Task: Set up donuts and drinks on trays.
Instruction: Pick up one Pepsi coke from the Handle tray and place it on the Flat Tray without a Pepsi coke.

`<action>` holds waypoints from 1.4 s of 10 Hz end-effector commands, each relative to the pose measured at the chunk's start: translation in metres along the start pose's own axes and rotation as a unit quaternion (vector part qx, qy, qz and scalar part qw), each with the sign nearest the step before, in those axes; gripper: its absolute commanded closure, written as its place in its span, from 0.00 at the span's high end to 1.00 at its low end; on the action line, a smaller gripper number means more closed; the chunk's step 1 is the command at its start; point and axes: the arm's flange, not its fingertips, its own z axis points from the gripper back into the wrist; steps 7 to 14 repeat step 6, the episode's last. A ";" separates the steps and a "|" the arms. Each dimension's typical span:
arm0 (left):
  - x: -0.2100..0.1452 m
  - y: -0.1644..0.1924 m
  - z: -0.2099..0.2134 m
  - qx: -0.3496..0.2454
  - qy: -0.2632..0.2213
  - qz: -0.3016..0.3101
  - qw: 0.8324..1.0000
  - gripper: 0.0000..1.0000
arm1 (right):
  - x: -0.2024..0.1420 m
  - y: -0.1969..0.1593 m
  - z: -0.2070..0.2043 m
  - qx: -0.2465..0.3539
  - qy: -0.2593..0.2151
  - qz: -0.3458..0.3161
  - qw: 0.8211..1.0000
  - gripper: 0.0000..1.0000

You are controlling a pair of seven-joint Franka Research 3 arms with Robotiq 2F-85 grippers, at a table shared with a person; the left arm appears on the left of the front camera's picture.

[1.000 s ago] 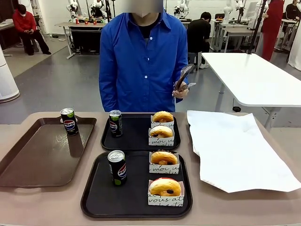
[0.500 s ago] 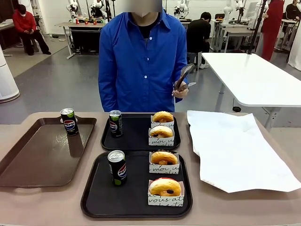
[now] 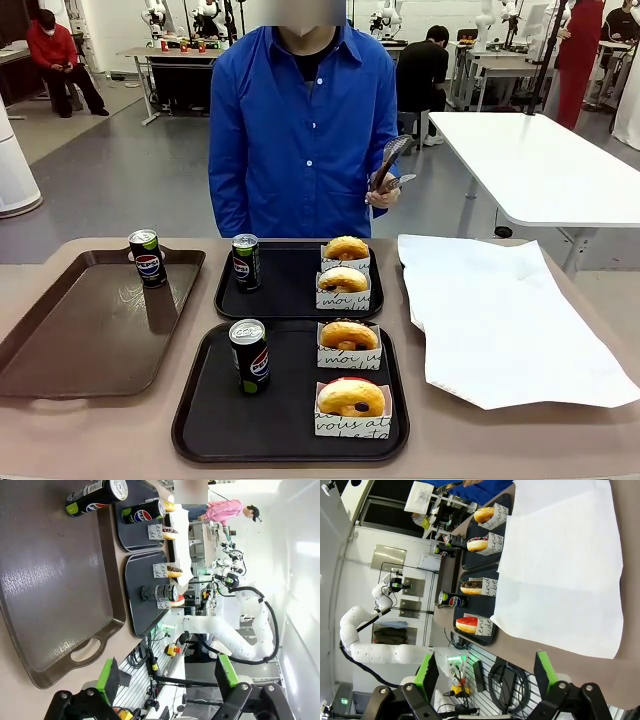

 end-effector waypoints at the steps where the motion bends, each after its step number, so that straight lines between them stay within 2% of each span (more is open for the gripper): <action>1: -0.001 -0.004 0.001 0.003 -0.001 0.005 1.000 1.00 | 0.000 0.000 -0.001 0.005 0.000 0.003 1.000 1.00; 14: -0.001 -0.004 0.001 0.003 -0.001 0.005 1.000 1.00 | 0.000 0.000 -0.001 0.005 0.000 0.003 1.000 1.00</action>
